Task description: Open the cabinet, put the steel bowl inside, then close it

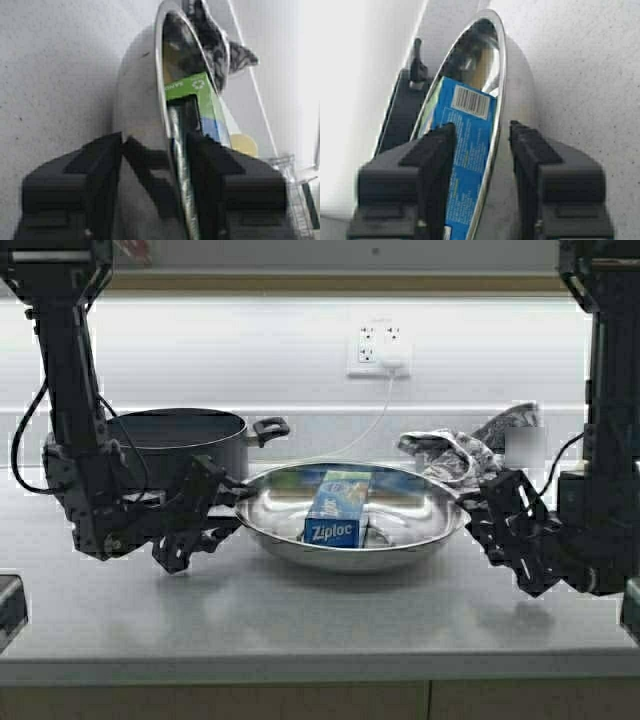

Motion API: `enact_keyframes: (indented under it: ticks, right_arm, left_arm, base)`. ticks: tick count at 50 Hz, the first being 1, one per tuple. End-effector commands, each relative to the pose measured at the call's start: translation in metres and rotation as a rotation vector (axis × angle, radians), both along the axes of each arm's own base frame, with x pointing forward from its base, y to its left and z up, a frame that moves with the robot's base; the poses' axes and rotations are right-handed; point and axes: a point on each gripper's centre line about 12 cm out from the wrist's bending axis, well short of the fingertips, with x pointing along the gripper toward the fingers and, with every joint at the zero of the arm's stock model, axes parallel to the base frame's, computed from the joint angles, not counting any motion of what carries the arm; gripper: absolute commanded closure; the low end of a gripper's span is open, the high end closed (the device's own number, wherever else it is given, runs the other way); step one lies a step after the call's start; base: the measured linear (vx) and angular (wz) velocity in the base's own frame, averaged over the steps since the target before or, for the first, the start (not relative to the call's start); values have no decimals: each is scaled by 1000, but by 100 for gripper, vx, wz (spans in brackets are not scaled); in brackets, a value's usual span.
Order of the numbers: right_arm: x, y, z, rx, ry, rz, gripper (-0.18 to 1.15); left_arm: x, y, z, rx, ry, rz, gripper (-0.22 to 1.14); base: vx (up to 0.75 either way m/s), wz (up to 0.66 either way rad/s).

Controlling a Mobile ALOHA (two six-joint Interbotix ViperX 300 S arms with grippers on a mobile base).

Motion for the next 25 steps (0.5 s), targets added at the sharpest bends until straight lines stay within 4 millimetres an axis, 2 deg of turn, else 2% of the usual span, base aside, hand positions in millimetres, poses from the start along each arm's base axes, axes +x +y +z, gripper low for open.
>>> enact_keyframes:
  ticks: [1, 5, 7, 9, 13, 16, 20, 25]
  right_arm:
    - [10, 4, 9, 27, -38, 15, 73]
    - [12, 4, 10, 30, -43, 18, 99]
    - [11, 4, 10, 36, -40, 18, 100]
    - [11, 4, 10, 35, -39, 18, 96]
    - [8, 4, 11, 31, -35, 23, 87]
    - [7, 5, 12, 31, -33, 32, 88]
    - [5, 7, 15, 36, -35, 50, 89]
    - [-1, 7, 20, 32, -26, 59, 89]
  left_arm:
    - [5, 0, 10, -11, -25, 13, 58]
    - [2, 2, 9, -7, -15, 27, 90]
    - [1, 3, 9, -5, -10, 33, 100]
    - [0, 4, 9, -4, -6, 36, 100]
    - [-3, 5, 9, -1, -2, 37, 91]
    - [-4, 5, 11, 0, 0, 37, 86]
    - [-6, 5, 15, -1, -1, 34, 88]
    - [-8, 4, 31, -5, -18, 27, 89]
  base:
    - [0, 0]
    - [0, 0]
    - [0, 0]
    - [0, 0]
    - [0, 0]
    - [0, 0]
    - [0, 0]
    - [0, 0]
